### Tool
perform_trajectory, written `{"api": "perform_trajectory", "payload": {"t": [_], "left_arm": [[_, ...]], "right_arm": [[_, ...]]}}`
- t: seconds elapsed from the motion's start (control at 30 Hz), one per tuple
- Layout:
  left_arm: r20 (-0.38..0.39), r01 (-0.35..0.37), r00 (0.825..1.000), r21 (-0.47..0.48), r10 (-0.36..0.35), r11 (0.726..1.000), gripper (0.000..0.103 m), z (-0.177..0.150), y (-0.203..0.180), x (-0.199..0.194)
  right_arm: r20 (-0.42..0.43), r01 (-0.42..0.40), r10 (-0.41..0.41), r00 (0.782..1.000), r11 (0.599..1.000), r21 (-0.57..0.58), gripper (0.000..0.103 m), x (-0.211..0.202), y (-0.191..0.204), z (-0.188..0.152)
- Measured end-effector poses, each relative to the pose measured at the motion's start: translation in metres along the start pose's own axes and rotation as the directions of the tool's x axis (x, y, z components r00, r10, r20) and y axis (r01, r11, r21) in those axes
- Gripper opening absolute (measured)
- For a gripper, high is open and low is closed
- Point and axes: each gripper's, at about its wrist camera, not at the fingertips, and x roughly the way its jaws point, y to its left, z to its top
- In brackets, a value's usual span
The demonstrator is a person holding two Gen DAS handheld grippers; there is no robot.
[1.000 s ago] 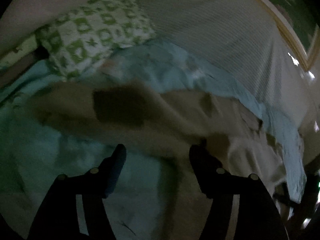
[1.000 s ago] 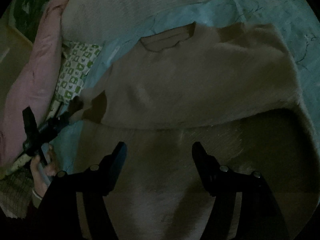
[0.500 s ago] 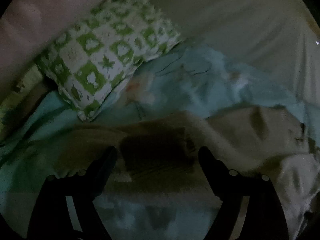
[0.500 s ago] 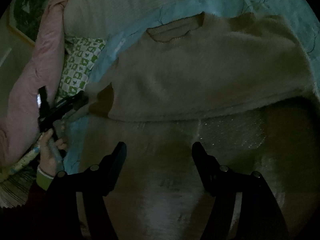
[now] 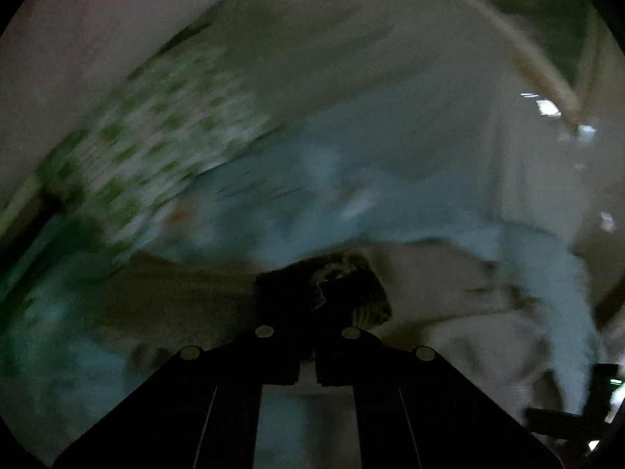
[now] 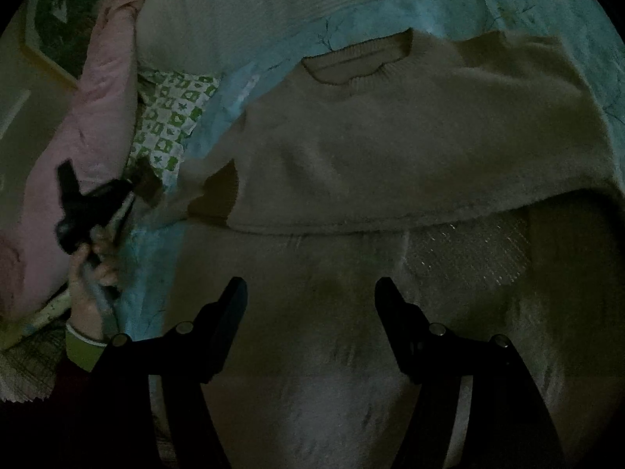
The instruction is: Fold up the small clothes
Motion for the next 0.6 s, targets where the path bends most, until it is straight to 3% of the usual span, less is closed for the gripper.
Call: {"api": "perform_trajectory", "payload": {"t": [0.1, 0.27, 0.47, 0.6], "left_arm": [[0.019, 0.132, 0.991, 0.072, -0.134, 0.989, 0.002, 0.006, -0.059, -0.012], [-0.059, 0.326, 0.945, 0.153, -0.321, 0.933, 0.002, -0.006, -0.162, 0.013], [-0.182, 0.449, 0.889, 0.173, -0.42, 0.877, 0.002, -0.039, -0.259, 0.065], [-0.24, 0.453, 0.881, 0.172, -0.409, 0.875, 0.003, -0.06, -0.29, 0.103]], "right_arm": [[0.033, 0.004, -0.004, 0.999, 1.0, 0.022, 0.069, -0.015, -0.006, -0.003], [0.09, 0.03, -0.036, 0.995, 0.998, 0.064, 0.069, -0.047, -0.023, -0.009], [0.132, 0.059, -0.075, 0.988, 0.991, 0.123, 0.069, -0.076, -0.049, -0.02], [0.136, 0.07, -0.094, 0.986, 0.984, 0.167, 0.069, -0.086, -0.066, -0.03]]}}
